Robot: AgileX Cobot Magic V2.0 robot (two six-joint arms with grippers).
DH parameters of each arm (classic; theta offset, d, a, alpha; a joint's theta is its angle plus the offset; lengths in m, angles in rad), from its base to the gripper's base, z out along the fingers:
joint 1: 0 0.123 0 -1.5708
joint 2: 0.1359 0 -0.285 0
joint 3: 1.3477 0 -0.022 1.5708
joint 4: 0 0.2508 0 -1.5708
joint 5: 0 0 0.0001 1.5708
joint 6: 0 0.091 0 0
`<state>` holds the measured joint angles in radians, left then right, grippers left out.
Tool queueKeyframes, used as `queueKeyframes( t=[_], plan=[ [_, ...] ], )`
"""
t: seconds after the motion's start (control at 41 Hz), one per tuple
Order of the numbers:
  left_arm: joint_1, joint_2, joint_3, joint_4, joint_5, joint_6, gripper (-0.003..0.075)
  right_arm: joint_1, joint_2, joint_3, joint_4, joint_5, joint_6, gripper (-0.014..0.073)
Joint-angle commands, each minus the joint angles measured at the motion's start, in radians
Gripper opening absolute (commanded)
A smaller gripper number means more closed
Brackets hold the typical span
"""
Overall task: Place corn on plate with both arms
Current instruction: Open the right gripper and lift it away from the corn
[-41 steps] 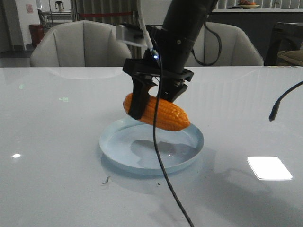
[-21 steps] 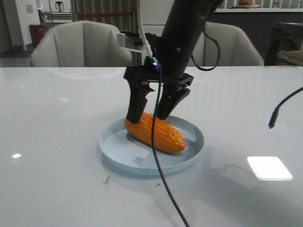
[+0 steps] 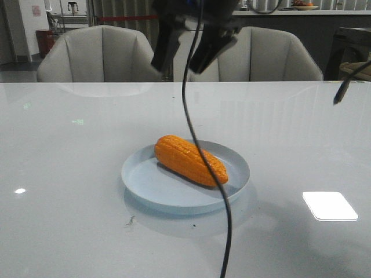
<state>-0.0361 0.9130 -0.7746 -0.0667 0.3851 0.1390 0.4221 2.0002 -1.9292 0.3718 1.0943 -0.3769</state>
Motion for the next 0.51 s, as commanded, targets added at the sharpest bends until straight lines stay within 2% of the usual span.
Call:
queueKeyframes(
  t=[0.0,0.122,0.317,0.487],
  plan=[
    [0.002,-0.014,-0.028,-0.01,-0.078,-0.009,0.0488,-0.05,-0.138,-0.038,-0.009,0.009,0.106,0.0604],
    [0.002,-0.014,-0.028,-0.01,-0.078,-0.009,0.0488,-0.12,-0.216,-0.034,-0.066,0.061,0.219,0.0604],
    [0.002,-0.014,-0.028,-0.01,-0.078,-0.009,0.0488,-0.204,-0.362,-0.034,-0.121,0.086,0.227,0.0604],
    [0.002,-0.014,-0.028,-0.01,-0.08,-0.009,0.0488,-0.283,-0.529,0.005,-0.167,0.091,0.303,0.0604]
  ],
)
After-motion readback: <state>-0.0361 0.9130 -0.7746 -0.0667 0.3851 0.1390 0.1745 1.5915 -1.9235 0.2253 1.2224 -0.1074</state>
